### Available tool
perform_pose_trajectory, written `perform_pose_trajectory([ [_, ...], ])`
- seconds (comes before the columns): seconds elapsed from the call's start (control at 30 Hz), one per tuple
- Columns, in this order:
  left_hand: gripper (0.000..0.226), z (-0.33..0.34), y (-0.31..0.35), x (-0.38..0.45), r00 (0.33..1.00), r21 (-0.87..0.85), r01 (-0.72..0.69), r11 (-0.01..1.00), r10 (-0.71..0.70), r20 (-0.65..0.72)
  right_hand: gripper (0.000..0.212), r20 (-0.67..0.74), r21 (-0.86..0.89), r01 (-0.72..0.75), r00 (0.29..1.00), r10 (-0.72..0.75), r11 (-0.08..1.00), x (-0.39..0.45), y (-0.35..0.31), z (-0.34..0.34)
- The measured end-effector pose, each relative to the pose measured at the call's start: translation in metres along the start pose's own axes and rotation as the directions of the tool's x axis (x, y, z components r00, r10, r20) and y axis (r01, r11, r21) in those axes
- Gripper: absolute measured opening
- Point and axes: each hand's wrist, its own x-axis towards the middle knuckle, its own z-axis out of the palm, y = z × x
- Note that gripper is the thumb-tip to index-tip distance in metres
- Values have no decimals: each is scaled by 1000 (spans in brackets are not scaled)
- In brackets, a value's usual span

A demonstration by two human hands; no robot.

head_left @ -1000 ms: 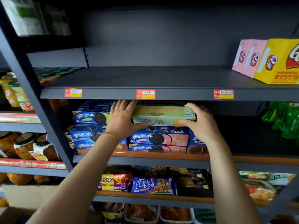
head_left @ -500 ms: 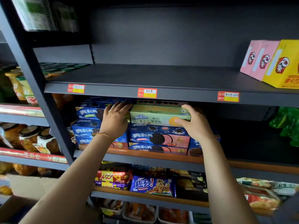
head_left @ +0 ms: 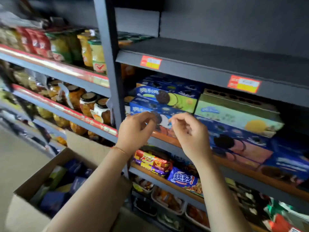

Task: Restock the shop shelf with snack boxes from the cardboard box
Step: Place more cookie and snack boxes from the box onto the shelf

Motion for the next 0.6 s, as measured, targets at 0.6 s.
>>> perform_pose_trajectory([
  [0.6,31,-190,-516,-226,247,-49,968,248,-969,-19,18,699,-413,-630,243,672,658,-87,147,633],
])
